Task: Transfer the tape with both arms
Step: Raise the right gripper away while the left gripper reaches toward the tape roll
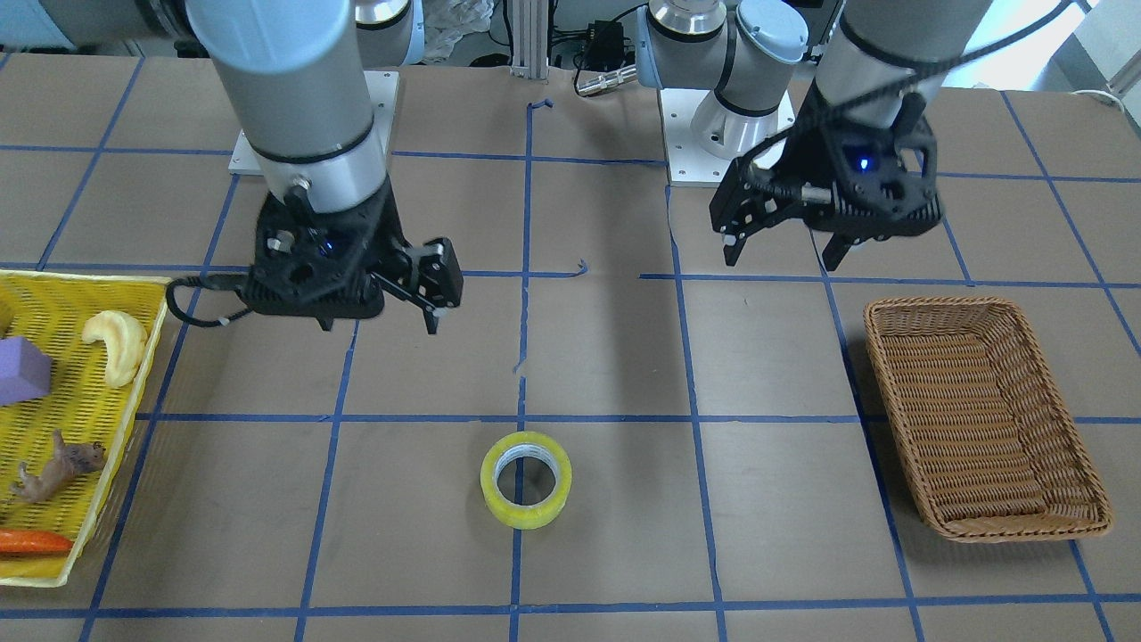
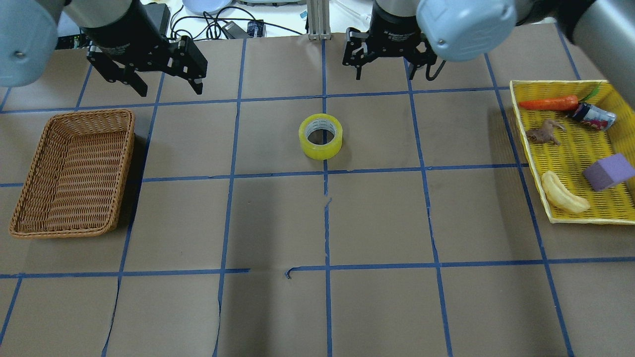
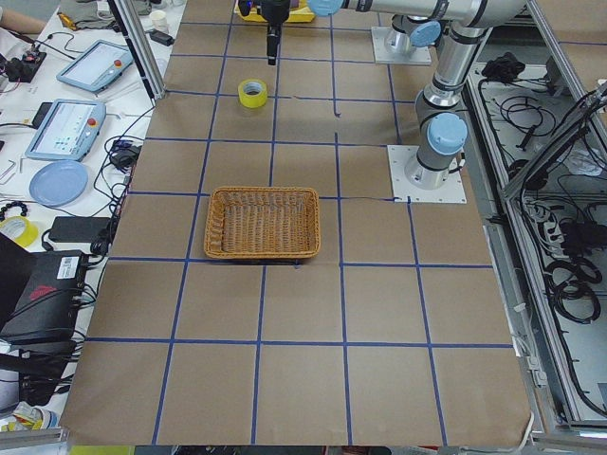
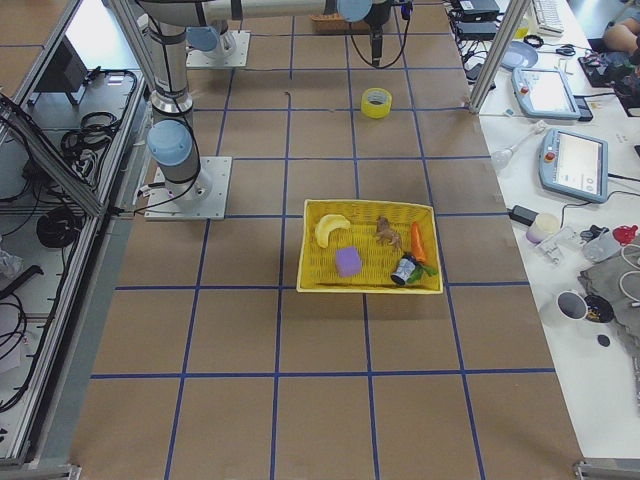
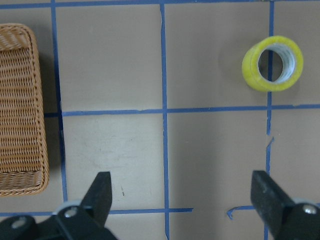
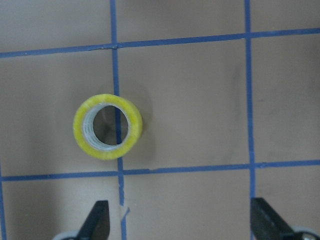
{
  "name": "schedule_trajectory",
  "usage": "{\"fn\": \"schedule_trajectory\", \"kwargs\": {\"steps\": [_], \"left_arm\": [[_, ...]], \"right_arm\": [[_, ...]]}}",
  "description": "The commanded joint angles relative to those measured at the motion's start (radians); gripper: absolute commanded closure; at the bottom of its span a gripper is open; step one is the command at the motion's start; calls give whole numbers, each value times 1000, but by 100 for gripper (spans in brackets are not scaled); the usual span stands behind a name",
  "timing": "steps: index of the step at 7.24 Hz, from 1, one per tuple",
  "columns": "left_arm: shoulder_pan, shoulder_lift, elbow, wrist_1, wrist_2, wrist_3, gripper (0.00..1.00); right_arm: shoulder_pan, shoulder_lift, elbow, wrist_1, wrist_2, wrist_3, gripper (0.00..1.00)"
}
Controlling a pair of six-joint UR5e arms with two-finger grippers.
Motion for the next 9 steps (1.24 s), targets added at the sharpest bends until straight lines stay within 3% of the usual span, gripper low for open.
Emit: {"fn": "schedule_trajectory", "kwargs": {"steps": [1, 5, 9], "left_arm": [[-68, -154, -6, 218, -3, -10, 0], [-221, -427, -4, 473, -2, -239, 3], [-234, -535, 3, 509, -31, -263, 7]], "right_arm": [[-47, -118, 4, 146, -20, -100, 0], [-59, -169, 103, 77, -17, -197, 0], [-75, -167, 131, -20, -14, -194, 0]]}}
